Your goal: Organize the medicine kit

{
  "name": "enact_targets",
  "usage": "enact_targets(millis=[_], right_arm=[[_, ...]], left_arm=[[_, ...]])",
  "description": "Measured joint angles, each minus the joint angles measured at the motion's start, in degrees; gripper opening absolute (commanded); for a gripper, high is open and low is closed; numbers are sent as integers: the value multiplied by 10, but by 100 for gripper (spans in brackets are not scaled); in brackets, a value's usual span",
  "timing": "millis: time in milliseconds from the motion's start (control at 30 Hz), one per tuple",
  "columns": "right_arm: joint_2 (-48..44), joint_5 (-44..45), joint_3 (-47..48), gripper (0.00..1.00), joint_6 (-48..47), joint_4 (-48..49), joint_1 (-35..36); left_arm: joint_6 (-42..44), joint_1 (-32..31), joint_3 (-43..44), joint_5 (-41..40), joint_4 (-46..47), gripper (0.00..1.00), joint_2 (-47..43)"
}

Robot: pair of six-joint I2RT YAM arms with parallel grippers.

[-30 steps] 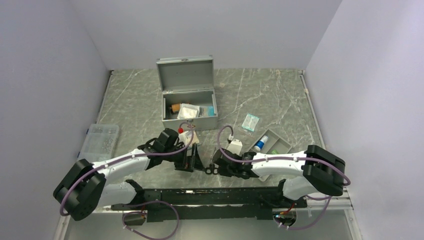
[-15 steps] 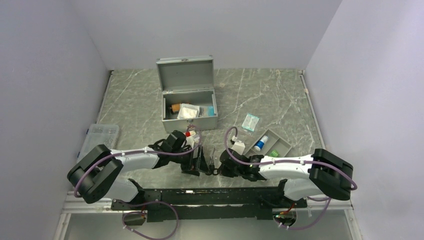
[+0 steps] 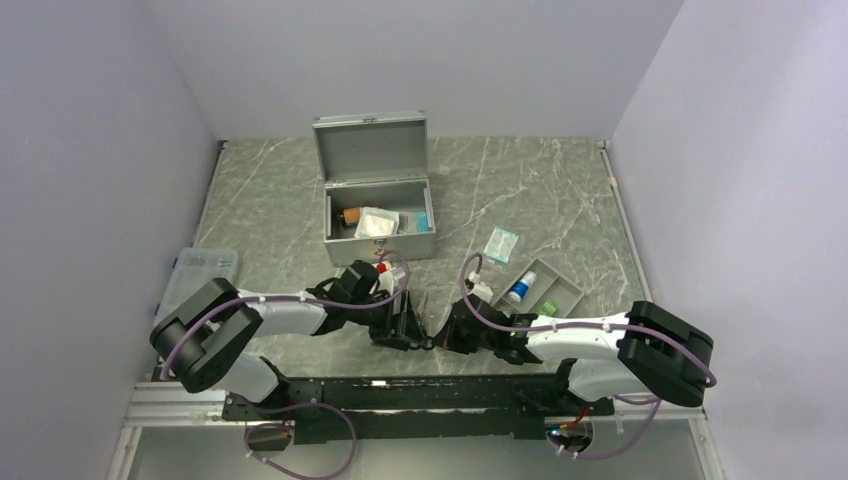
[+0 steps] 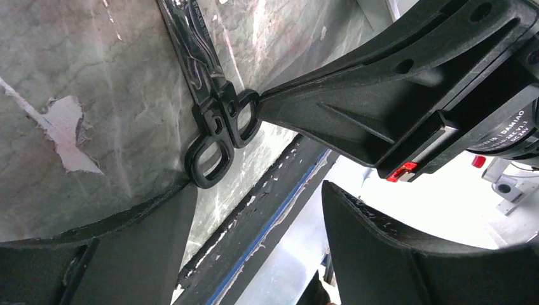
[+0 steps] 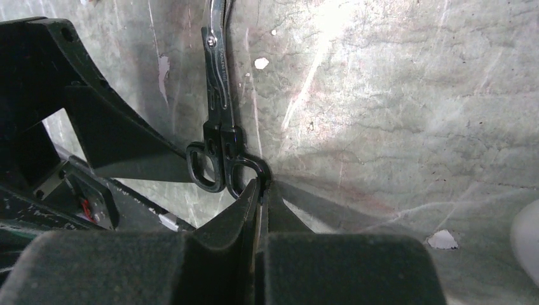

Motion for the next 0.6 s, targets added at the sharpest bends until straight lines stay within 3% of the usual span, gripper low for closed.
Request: enact_targets(millis=[333, 600], right_arm=[[-1, -42, -33, 0, -5, 66, -25], [-3, -48, -42, 0, -9, 83, -28]], left_arm=[[-16, -6, 0, 0, 23, 65, 20], [-17, -8, 0, -2, 26, 44, 31]])
